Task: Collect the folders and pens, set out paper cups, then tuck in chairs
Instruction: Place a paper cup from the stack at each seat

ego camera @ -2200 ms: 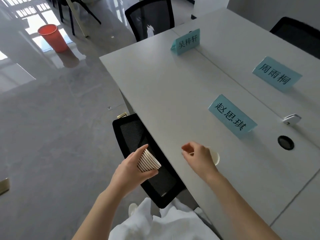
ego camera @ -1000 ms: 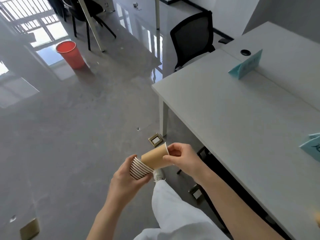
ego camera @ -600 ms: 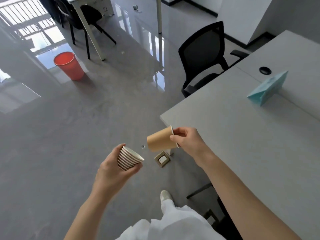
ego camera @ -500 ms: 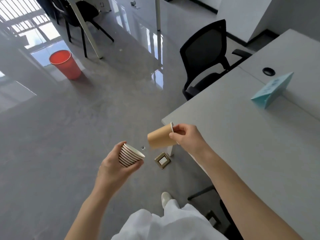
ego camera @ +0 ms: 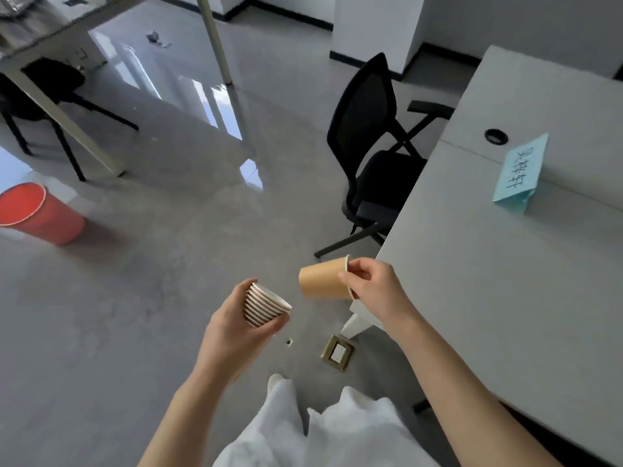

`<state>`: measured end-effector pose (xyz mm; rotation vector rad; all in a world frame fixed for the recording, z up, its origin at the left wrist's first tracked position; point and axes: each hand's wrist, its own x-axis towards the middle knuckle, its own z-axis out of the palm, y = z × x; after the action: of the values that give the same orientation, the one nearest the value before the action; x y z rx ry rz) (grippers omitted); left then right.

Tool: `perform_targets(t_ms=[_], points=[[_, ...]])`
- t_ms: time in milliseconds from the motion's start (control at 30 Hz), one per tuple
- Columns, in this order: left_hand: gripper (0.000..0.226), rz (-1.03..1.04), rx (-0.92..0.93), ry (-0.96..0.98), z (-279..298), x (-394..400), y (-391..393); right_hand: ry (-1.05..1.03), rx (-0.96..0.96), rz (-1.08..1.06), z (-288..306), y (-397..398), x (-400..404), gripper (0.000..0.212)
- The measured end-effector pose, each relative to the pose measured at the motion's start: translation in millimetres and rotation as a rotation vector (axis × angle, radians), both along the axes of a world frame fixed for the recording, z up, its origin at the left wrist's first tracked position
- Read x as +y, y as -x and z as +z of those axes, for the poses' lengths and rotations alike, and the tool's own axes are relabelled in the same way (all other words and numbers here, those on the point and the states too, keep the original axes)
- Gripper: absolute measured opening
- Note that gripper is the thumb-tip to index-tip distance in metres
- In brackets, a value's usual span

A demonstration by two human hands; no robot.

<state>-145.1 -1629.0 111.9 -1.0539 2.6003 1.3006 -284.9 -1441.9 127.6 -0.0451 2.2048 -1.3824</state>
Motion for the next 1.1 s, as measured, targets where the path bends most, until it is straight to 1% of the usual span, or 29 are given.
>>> perform_targets(t_ms=[67, 133, 267, 333, 467, 600, 700, 767, 900, 1000, 1100], points=[[0.073, -0.08, 0.005, 0.0, 2.0, -35.3, 29.9, 0.003, 0.033, -0.068, 1.2, 9.6, -24.1, 0.006], [0.072, -0.132, 0.014, 0.001, 3.1, -58.0, 57.2, -0.019, 0.068, -0.129, 1.5, 17.5, -36.9, 0.008], [0.071, -0.263, 0.027, -0.023, 4.4, -81.6, 109.5, -0.107, 0.109, -0.283, -3.1, 34.5, -44.0, 0.014], [0.07, -0.319, 0.017, -0.039, 4.9, -83.4, 132.7, -0.172, 0.127, -0.317, -4.2, 48.9, -39.5, 0.015], [0.071, -0.465, -0.007, -0.047, 3.4, -84.6, 195.1, -0.293, 0.183, -0.44, -12.7, 111.5, -15.6, 0.012], [0.075, -0.535, -0.001, -0.011, 7.7, -81.0, 265.9, -0.447, 0.253, -0.519, -33.1, 190.5, 16.5, 0.01], [0.074, -0.592, -0.008, 0.02, 15.0, -76.4, 317.9, -0.58, 0.249, -0.496, -49.4, 245.5, 37.6, 0.006], [0.072, -0.585, -0.004, -0.013, 20.4, -74.0, 344.7, -0.678, 0.252, -0.448, -58.2, 273.2, 49.4, 0.006], [0.069, -0.595, 0.006, -0.041, 20.5, -65.6, 387.0, -0.822, 0.271, -0.429, -76.1, 316.1, 68.5, 0.012], [0.071, -0.618, 0.002, -0.055, 16.9, -61.8, 409.3, -0.907, 0.291, -0.384, -95.1, 331.1, 73.1, 0.008], [0.073, -0.656, 0.004, -0.04, 13.3, -57.0, 430.2, -0.957, 0.262, -0.299, -107.5, 332.8, 72.9, 0.01]])
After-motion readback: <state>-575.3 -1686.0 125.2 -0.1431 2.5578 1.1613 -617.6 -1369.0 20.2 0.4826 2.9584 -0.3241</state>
